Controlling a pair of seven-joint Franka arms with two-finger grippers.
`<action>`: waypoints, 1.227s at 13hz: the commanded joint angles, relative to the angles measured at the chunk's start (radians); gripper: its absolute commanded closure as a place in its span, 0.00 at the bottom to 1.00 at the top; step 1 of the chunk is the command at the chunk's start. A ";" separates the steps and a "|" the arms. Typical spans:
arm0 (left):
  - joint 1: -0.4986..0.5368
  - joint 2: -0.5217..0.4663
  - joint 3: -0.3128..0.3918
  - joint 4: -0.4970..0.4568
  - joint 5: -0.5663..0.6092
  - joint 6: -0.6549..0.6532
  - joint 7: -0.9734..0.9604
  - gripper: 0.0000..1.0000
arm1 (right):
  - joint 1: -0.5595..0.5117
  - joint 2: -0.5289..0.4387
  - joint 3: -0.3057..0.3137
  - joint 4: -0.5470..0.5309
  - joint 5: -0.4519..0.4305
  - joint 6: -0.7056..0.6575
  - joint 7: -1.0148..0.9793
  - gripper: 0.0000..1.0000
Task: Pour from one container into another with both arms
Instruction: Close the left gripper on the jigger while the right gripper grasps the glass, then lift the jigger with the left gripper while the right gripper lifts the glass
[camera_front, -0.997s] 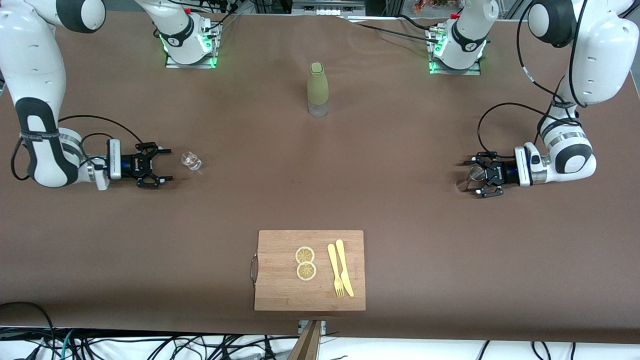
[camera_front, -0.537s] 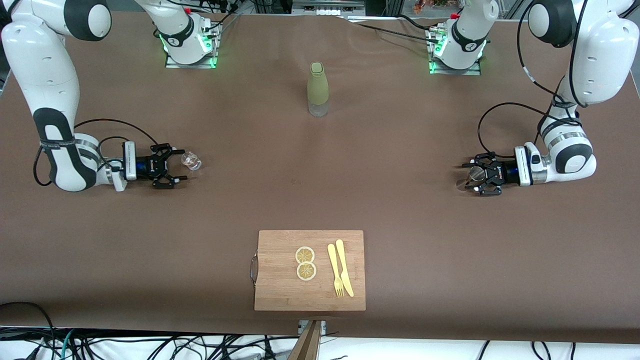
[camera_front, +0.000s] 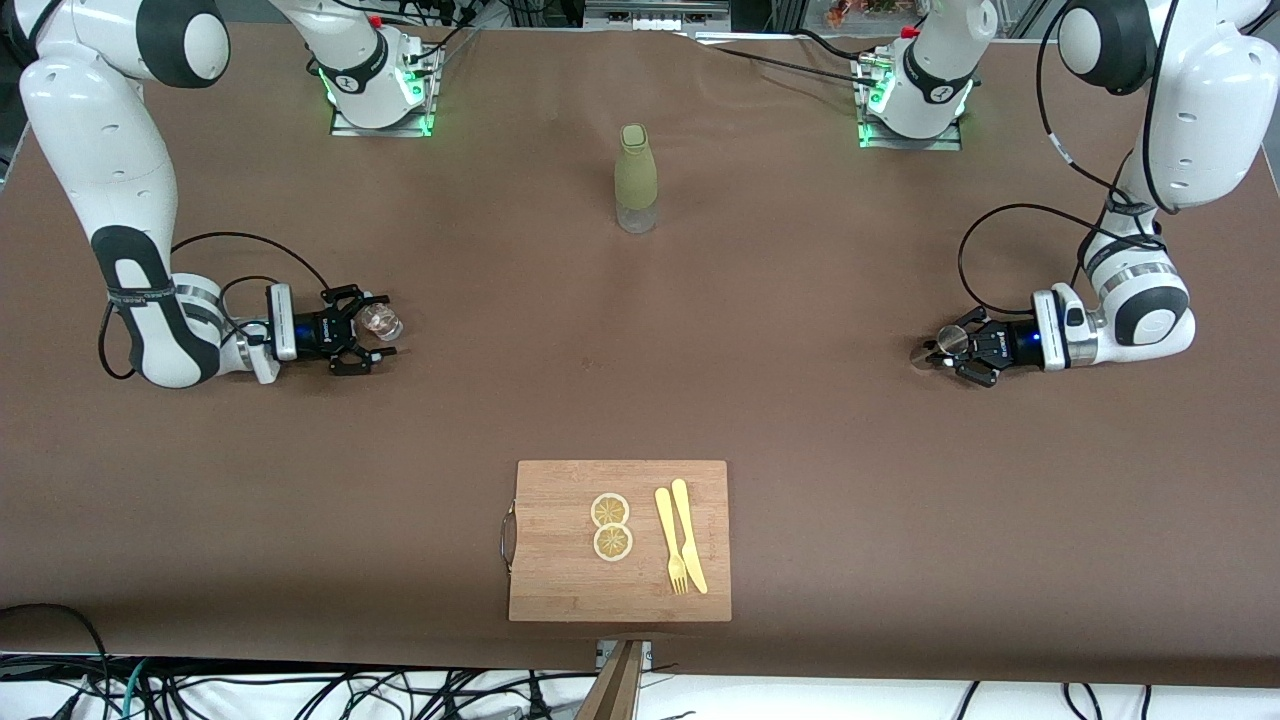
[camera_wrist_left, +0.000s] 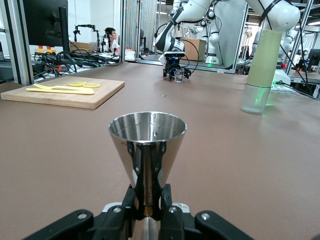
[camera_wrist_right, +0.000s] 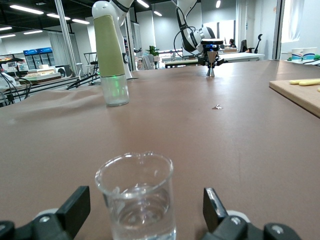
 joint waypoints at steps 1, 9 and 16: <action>-0.001 -0.002 0.003 -0.007 -0.034 -0.007 0.056 1.00 | -0.010 0.009 0.015 -0.009 0.017 -0.009 -0.040 0.02; -0.135 -0.007 -0.132 0.041 -0.124 0.057 0.026 1.00 | -0.009 0.022 0.015 -0.006 0.017 -0.007 -0.040 0.67; -0.335 -0.002 -0.241 0.037 -0.365 0.218 -0.021 1.00 | -0.009 0.022 0.015 -0.004 0.017 -0.010 -0.036 0.80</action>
